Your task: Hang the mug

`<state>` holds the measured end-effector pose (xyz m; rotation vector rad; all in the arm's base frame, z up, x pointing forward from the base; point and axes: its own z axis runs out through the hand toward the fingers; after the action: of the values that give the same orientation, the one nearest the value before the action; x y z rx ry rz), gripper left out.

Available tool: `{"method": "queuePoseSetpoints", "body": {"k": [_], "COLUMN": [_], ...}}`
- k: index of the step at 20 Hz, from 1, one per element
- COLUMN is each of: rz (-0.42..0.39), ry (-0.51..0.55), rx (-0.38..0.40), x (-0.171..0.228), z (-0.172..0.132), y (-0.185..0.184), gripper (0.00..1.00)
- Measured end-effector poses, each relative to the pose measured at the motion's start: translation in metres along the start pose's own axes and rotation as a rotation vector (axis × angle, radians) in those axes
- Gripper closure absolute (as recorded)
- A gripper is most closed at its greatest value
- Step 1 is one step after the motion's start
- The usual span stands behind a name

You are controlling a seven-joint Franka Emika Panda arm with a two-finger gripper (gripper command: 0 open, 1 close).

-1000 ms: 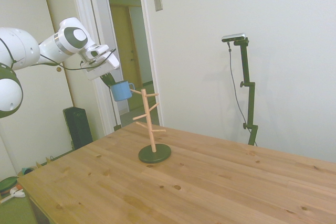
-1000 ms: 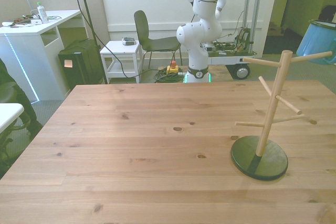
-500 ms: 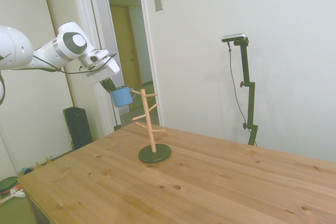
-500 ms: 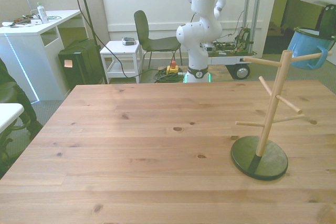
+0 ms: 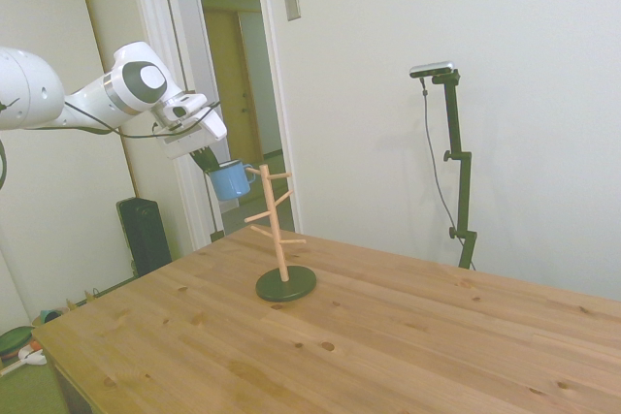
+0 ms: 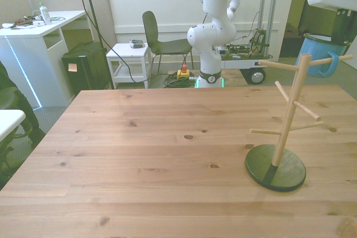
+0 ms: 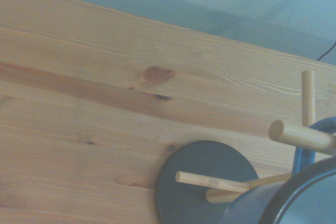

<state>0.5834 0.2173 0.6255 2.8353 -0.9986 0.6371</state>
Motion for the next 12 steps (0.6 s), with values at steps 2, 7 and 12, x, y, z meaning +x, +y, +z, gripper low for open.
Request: {"method": "queuePoseSetpoints", "body": {"k": [2,7,12], "rz": [0.007,0.024,0.028], "ry": [-0.003,-0.016,-0.006], "rx": [-0.001,0.004,0.021], "x": [0.0007,0.0029,0.0057], "z": [0.0012,0.0026,0.0029], "y": [0.0044,0.0085,0.0101], "gripper": [0.00,0.00,0.00]}}
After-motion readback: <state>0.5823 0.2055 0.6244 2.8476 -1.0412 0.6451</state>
